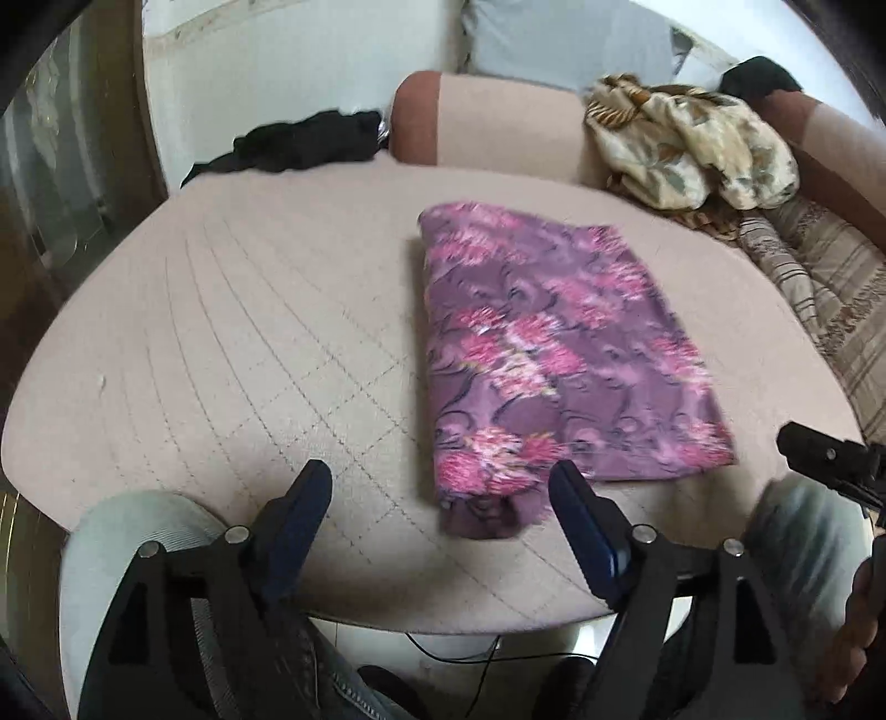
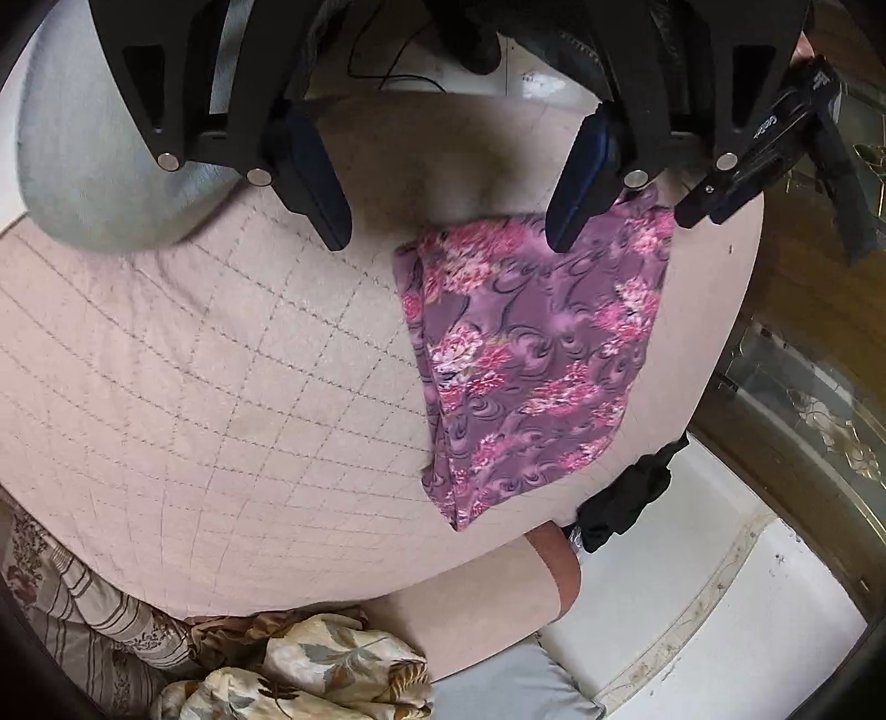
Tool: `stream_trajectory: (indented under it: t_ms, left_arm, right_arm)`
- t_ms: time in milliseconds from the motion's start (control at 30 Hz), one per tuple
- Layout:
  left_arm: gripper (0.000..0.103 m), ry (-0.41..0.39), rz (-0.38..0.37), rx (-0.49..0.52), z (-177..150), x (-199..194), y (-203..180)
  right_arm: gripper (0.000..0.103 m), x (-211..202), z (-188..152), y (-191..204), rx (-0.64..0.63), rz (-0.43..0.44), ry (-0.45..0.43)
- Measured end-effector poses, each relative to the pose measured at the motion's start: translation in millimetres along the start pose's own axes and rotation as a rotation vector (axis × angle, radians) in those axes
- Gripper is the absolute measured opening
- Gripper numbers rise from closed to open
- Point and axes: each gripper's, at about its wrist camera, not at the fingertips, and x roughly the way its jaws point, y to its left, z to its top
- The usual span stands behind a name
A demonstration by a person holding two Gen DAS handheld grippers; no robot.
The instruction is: Fold small clothes
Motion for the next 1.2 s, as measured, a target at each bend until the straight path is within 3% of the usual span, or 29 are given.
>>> stream_trajectory:
  t_ms: [200, 433, 600, 800, 1200]
  left_arm:
    - [0.095, -0.084, -0.027, -0.018, -2.5, -64.1, -2.4]
    - [0.097, -0.126, -0.045, 0.012, 10.9, -117.7, -21.7]
    - [0.1, -0.157, 0.003, 0.01, 27.3, -153.4, -24.1]
    - [0.1, -0.148, 0.042, -0.007, 30.7, -174.0, -19.8]
    - [0.1, -0.135, 0.072, -0.005, 30.2, -186.7, -17.7]
  right_arm:
    - [0.084, -47.3, 2.2, 32.3, -0.044, -0.04, 0.002]
    - [0.088, -94.4, -4.1, 58.5, -0.059, -0.107, -0.024]
    - [0.092, -128.9, -0.7, 71.2, -0.061, -0.065, -0.059]
    - [0.092, -160.5, -0.1, 99.6, -0.147, -0.103, -0.1]
    - [0.092, -175.6, 6.1, 121.9, -0.211, -0.14, -0.131]
